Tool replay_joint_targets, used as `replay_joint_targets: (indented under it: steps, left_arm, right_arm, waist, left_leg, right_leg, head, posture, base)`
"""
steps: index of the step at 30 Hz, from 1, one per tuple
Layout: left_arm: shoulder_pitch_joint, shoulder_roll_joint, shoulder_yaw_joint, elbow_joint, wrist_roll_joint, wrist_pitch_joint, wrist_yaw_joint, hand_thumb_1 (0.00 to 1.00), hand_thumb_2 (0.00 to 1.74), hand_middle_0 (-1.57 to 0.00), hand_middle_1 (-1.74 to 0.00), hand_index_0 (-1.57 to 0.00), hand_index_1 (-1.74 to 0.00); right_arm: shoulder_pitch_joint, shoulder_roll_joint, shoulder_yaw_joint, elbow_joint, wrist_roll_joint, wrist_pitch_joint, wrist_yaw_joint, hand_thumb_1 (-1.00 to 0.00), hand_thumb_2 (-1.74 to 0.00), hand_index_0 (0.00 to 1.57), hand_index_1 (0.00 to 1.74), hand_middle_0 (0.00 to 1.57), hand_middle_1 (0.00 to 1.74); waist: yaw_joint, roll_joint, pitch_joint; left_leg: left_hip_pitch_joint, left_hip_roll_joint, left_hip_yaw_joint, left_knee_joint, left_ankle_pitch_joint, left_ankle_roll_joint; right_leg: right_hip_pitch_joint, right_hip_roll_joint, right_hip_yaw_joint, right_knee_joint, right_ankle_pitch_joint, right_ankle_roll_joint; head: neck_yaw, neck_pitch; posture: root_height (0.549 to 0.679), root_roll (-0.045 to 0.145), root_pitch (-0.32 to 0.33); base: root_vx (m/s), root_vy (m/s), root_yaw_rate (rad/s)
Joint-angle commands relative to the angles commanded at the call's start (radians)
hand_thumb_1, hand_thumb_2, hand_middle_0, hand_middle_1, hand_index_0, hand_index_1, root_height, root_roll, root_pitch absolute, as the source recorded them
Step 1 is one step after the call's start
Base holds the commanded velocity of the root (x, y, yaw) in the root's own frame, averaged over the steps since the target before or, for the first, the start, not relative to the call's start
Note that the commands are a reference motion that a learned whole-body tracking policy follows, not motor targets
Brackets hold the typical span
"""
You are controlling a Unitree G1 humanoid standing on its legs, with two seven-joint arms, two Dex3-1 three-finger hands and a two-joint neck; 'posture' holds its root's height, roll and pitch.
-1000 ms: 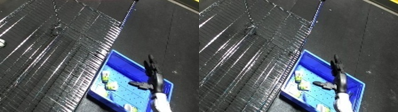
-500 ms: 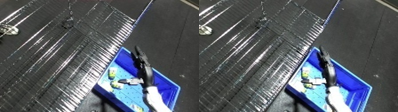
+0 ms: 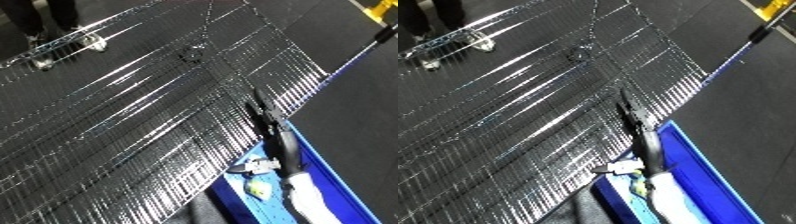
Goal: Pick up the object and place it into the box
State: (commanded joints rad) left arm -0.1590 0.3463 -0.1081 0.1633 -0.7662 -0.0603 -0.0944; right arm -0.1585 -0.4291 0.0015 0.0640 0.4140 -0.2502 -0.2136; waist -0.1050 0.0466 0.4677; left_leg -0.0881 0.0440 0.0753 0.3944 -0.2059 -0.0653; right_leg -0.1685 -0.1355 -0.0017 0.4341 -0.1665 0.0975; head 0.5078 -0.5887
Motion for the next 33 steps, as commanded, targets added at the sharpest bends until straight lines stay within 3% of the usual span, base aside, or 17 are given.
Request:
replay_joint_targets:
  steps: [7, 16, 23, 33]
  left_arm:
    - [0.004, 0.01, 0.011, 0.007, 0.014, 0.036, -0.018, 1.0, 1.74, -1.57, -1.74, -1.57, -1.74]
    - [0.006, 0.027, 0.012, -0.001, 0.022, 0.059, -0.019, 1.0, 1.74, -1.57, -1.74, -1.57, -1.74]
    - [0.011, 0.036, 0.012, -0.012, 0.021, 0.058, -0.016, 1.0, 1.74, -1.57, -1.74, -1.57, -1.74]
    - [0.02, 0.039, 0.016, -0.019, 0.026, 0.062, -0.02, 1.0, 1.74, -1.57, -1.74, -1.57, -1.74]
  right_arm:
    - [-0.012, 0.027, 0.031, -0.003, 0.003, 0.033, 0.009, 0.0, 0.0, 0.0, 0.0, 0.0, 0.0]
    - [-0.016, 0.056, 0.077, -0.012, 0.006, 0.045, 0.006, 0.0, 0.0, 0.0, 0.0, 0.0, 0.0]
    - [-0.018, 0.063, 0.092, -0.011, 0.001, 0.033, 0.007, 0.0, 0.0, 0.0, 0.0, 0.0, 0.0]
    - [-0.014, 0.069, 0.109, -0.006, -0.003, 0.033, 0.007, 0.0, 0.0, 0.0, 0.0, 0.0, 0.0]
  waist:
    - [0.04, -0.022, 0.005]
    - [0.082, -0.041, 0.015]
    - [0.1, -0.051, 0.028]
    - [0.116, -0.059, 0.035]
  left_leg:
    - [-0.021, 0.004, -0.025, 0.044, -0.001, 0.0013]
    - [-0.048, 0.007, -0.057, 0.058, 0.016, 0.0033]
    - [-0.069, 0.009, -0.072, 0.077, 0.019, 0.0011]
    - [-0.093, 0.008, -0.078, 0.101, 0.019, 0.0013]
  right_leg:
    - [0.014, 0.007, -0.022, 0.042, -0.019, -0.0122]
    - [0.007, 0.0248, -0.05, 0.079, -0.039, -0.02]
    - [-0.004, 0.029, -0.063, 0.104, -0.047, -0.0222]
    - [-0.025, 0.0242, -0.073, 0.138, -0.054, -0.0196]
  head:
    - [-0.136, -0.017]
    - [-0.275, -0.009]
    - [-0.321, -0.02]
    - [-0.36, -0.041]
  posture:
    - [0.668, 0.046, -0.085]
    - [0.665, 0.036, -0.088]
    - [0.664, 0.035, -0.09]
    - [0.661, 0.036, -0.09]
  base:
    - [0.092, -0.065, 0.215]
    - [0.056, -0.06, 0.157]
    - [0.028, -0.031, 0.096]
    - [0.017, -0.005, 0.06]
